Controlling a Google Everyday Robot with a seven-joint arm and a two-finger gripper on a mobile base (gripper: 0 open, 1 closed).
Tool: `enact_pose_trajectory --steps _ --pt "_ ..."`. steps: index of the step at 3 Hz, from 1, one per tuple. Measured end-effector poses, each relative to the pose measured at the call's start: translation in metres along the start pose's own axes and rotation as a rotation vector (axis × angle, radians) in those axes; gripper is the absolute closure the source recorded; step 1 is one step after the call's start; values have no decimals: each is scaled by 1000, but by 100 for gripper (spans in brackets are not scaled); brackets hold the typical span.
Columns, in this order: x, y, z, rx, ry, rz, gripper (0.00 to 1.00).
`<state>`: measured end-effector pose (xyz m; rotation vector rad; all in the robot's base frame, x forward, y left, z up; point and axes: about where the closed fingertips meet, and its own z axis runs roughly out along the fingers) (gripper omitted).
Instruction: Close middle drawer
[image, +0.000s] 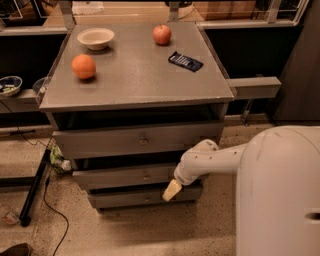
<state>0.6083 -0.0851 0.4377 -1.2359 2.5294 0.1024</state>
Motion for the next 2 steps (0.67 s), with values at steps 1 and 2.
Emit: enact_pose_trajectory --steps 1,2 --pt "0 0 0 0 0 0 27" --pt "0 0 0 0 0 0 50"
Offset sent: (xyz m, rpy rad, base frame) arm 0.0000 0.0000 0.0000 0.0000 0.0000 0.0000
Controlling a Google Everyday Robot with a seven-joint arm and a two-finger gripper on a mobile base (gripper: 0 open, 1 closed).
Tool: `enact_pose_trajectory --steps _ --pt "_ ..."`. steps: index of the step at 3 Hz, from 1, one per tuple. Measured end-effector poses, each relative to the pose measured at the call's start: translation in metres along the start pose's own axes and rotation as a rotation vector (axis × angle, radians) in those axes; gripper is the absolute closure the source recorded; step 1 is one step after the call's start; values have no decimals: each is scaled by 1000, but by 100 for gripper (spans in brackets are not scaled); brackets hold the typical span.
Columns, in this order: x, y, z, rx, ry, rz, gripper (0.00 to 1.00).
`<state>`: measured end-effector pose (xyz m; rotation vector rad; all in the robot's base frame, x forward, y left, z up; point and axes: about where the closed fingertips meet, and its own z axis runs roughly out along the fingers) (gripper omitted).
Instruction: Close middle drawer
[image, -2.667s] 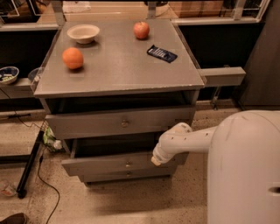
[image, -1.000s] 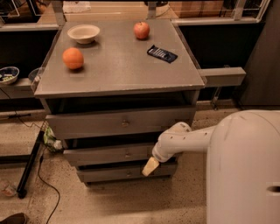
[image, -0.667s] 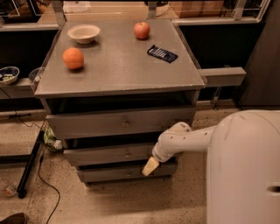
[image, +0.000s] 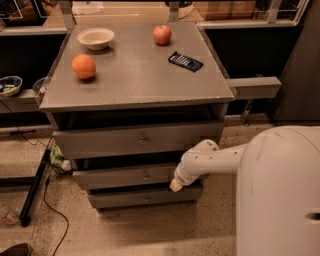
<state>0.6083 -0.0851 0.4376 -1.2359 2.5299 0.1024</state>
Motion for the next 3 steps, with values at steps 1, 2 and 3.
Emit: enact_pose_trajectory --steps 1,2,3 --pt "0 0 1 2 2 4 81" --pt "-3 -3 7 22 -1 21 100" --pt "-11 -5 17 42 -31 39 100"
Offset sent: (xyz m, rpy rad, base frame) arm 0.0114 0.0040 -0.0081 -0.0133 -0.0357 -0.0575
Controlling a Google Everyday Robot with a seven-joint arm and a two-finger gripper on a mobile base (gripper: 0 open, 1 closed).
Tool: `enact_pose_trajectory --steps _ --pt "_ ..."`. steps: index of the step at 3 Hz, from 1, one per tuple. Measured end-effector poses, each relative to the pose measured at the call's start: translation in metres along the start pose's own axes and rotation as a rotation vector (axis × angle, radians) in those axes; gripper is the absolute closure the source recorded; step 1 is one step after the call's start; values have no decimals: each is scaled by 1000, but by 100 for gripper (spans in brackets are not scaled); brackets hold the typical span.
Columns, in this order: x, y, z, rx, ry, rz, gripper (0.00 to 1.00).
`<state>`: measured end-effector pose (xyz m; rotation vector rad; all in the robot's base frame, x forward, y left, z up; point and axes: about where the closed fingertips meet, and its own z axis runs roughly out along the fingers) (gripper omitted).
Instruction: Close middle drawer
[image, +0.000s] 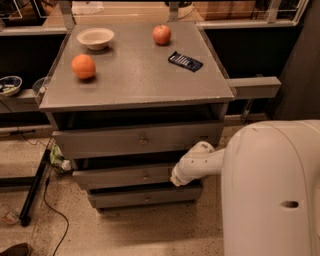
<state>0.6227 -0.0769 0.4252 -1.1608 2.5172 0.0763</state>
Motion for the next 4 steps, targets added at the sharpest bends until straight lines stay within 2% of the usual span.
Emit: enact_pose_trajectory --steps 1,3,4 --pt "-4 1 8 5 -14 6 100" --pt "-21 -15 9 64 -37 -20 100" --pt "-36 -29 -2 114 -54 -41 100"
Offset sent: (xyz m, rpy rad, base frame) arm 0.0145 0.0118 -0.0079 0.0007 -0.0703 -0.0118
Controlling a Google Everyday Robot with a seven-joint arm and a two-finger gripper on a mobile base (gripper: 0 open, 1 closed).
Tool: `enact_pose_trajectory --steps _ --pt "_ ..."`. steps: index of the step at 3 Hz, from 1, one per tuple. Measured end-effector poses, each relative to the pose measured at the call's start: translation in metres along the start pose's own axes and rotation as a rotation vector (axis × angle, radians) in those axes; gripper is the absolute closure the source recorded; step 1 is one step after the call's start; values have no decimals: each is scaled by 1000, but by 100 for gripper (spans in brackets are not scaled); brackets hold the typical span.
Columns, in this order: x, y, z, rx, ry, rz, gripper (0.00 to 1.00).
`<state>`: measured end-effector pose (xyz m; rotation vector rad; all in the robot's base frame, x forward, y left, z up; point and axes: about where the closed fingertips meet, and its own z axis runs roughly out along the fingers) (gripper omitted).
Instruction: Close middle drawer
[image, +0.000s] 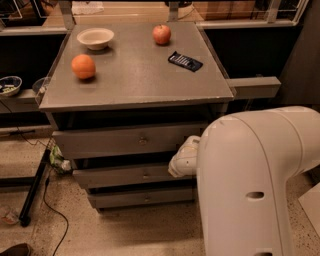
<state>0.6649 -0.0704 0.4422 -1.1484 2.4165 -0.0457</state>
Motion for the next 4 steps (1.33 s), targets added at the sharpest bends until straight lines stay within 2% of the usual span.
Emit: enact_pose_trajectory --steps 2,3,4 --pt "8 5 -3 -12 10 3 100" --pt "29 14 -13 -35 31 22 100" --pt "32 15 -14 -40 35 25 84"
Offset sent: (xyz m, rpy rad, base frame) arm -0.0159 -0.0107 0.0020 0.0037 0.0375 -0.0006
